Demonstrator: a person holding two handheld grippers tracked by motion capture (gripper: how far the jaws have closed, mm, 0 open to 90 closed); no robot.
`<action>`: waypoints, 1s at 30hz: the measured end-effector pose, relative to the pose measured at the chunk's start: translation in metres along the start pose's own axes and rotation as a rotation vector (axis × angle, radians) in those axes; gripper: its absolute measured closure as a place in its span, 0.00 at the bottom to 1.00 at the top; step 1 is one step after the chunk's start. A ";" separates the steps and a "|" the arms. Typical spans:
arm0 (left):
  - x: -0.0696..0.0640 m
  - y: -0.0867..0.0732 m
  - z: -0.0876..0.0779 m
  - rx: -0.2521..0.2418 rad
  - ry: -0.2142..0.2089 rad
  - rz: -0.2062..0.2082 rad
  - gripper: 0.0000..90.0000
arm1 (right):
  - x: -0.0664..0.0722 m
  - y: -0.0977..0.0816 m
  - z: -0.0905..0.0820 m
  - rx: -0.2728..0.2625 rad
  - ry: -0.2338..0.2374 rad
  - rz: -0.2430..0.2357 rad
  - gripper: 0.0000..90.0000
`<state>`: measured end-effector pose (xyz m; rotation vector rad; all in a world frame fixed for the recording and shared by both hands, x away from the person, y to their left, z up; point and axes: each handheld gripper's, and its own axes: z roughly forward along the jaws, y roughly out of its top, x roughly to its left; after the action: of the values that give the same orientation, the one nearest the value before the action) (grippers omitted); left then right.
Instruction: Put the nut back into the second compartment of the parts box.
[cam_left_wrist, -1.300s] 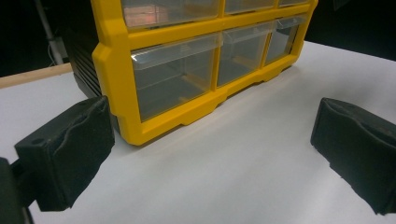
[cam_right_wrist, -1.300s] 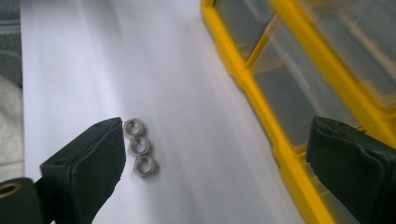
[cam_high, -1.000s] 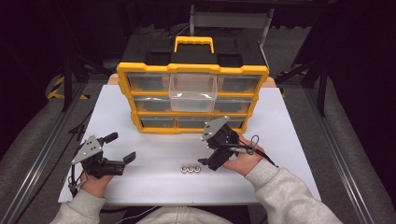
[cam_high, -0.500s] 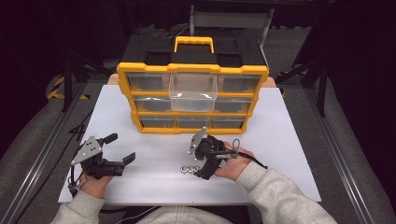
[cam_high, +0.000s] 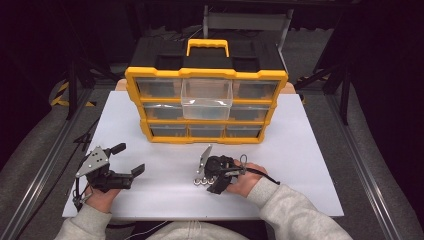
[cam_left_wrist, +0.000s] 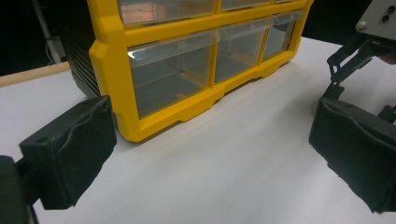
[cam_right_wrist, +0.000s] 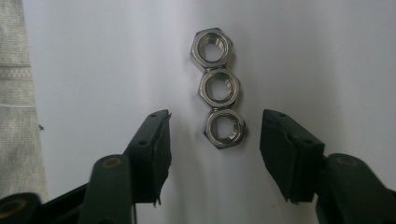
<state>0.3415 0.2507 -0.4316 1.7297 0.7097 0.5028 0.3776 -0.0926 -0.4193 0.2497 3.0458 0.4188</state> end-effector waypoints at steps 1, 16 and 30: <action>0.000 0.000 0.000 -0.002 0.000 0.000 0.02 | 0.000 0.001 0.001 0.001 -0.003 0.000 0.55; 0.000 0.000 0.000 0.010 -0.004 0.000 0.02 | -0.001 0.003 -0.001 0.025 -0.003 -0.012 0.78; 0.001 0.000 0.002 0.008 -0.005 -0.006 0.02 | 0.011 0.008 -0.083 -0.027 -0.043 -0.051 0.78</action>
<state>0.3429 0.2501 -0.4324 1.7348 0.7138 0.4919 0.3618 -0.1055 -0.3375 0.1771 2.9948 0.4443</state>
